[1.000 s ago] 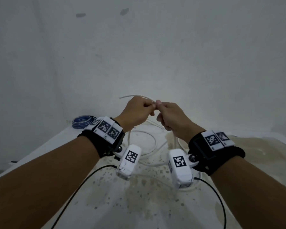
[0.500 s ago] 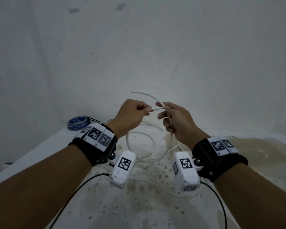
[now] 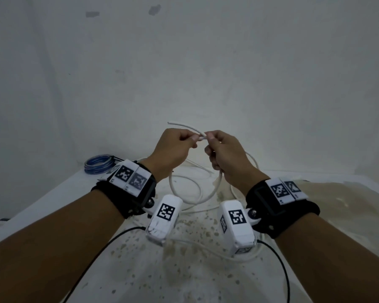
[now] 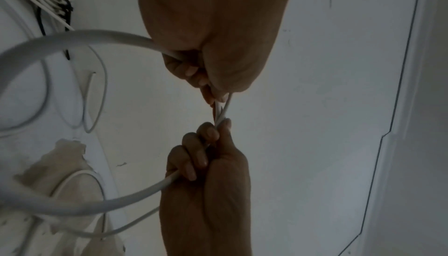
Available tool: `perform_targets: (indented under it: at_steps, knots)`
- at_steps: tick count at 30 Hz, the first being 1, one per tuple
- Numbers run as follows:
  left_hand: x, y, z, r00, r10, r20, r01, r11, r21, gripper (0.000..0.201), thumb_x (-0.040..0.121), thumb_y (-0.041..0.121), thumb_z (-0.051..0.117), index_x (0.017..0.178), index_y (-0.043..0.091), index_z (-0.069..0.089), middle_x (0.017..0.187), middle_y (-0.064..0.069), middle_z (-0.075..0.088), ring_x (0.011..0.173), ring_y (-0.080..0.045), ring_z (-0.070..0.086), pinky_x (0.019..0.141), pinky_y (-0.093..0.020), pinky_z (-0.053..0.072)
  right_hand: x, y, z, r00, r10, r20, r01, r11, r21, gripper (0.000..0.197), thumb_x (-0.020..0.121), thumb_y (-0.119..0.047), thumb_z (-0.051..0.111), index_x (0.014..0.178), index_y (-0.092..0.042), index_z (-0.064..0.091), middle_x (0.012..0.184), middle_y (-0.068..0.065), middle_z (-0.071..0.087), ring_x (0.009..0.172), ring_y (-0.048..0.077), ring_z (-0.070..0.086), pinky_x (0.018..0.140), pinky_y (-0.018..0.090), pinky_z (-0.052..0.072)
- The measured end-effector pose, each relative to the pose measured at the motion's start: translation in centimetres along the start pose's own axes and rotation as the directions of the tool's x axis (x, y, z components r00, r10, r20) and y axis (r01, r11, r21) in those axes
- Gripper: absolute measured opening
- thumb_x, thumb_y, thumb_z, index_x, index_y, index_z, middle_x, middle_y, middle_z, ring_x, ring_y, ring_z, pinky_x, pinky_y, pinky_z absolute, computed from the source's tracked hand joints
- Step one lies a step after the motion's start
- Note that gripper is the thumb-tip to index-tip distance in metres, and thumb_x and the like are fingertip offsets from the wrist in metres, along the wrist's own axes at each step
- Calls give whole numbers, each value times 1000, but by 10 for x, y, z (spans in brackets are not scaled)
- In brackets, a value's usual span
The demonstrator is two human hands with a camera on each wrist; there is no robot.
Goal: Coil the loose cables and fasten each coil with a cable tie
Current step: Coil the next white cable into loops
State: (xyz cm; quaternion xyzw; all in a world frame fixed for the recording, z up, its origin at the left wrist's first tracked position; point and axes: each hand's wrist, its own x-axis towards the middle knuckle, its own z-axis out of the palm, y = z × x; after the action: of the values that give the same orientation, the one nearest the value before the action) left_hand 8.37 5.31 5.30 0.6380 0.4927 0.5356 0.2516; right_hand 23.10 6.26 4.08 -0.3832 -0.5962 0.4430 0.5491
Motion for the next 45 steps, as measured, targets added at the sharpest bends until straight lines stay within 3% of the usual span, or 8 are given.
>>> perform_targets:
  at_steps: [10, 16, 19, 24, 30, 34, 40, 45]
  knots:
    - [5, 0, -4, 1000, -26, -14, 23, 985, -171, 14, 95, 18, 63, 97, 13, 76, 79, 2, 70, 54, -3, 49, 53, -18, 38, -7, -3, -7, 983, 85, 161, -100, 991, 88, 23, 101, -7, 46, 119, -13, 59, 97, 8, 75, 61, 14, 58, 60, 29, 51]
    - [6, 4, -3, 1000, 7, -22, -10, 993, -118, 16, 93, 20, 66, 96, 7, 76, 69, 8, 65, 48, 1, 50, 49, -13, 37, -6, -3, -8, 983, 81, 164, -97, 991, 90, 19, 101, -10, 48, 115, -10, 61, 96, 10, 74, 62, 16, 59, 60, 30, 51]
    - [6, 3, 1, 999, -30, -33, 26, 994, -110, 17, 92, 23, 67, 90, 9, 77, 72, 2, 69, 47, -4, 50, 46, -18, 37, -2, -3, -3, 993, 107, 49, -113, 982, 151, 21, 103, -20, 48, 105, -4, 62, 87, 11, 73, 58, 15, 59, 58, 29, 54]
    - [3, -5, 1, 988, -114, -105, 100, 986, -133, 22, 91, 31, 67, 86, 11, 76, 76, -2, 74, 50, -14, 52, 48, -26, 40, 1, -7, -6, 979, 204, -12, -179, 888, 423, 15, 105, -11, 42, 101, -1, 52, 82, 16, 69, 64, 25, 69, 67, 38, 62]
    - [2, -10, 5, 991, -49, -122, 39, 996, -83, 21, 90, 30, 68, 85, 12, 77, 79, -13, 73, 55, -15, 53, 56, -29, 44, -10, -7, -5, 974, 208, 94, -213, 976, 45, 25, 104, -27, 44, 108, -8, 61, 90, 18, 74, 79, 30, 73, 77, 45, 61]
    - [0, -4, 10, 991, -93, -95, 84, 992, -95, 21, 92, 32, 66, 91, 13, 75, 77, -3, 74, 51, -13, 56, 50, -25, 44, -4, -10, -6, 975, 222, -29, -198, 916, 349, 23, 105, -15, 43, 93, 0, 56, 79, 18, 67, 62, 24, 65, 74, 43, 61]
    - [-3, -8, 12, 983, -125, -132, 108, 986, -129, 21, 92, 31, 66, 91, 12, 75, 76, -1, 73, 51, -12, 55, 52, -26, 45, -4, -5, -10, 959, 280, -47, -206, 801, 562, 22, 105, -15, 42, 92, -1, 53, 84, 18, 68, 70, 31, 69, 77, 46, 61]
    - [-4, -20, 11, 977, -143, -157, 125, 985, -118, 21, 93, 30, 66, 83, 13, 76, 72, 3, 70, 52, -8, 51, 58, -25, 40, -2, 3, -16, 952, 300, -62, -214, 797, 565, 23, 105, -17, 41, 88, -9, 55, 90, 14, 73, 101, 31, 69, 94, 48, 52]
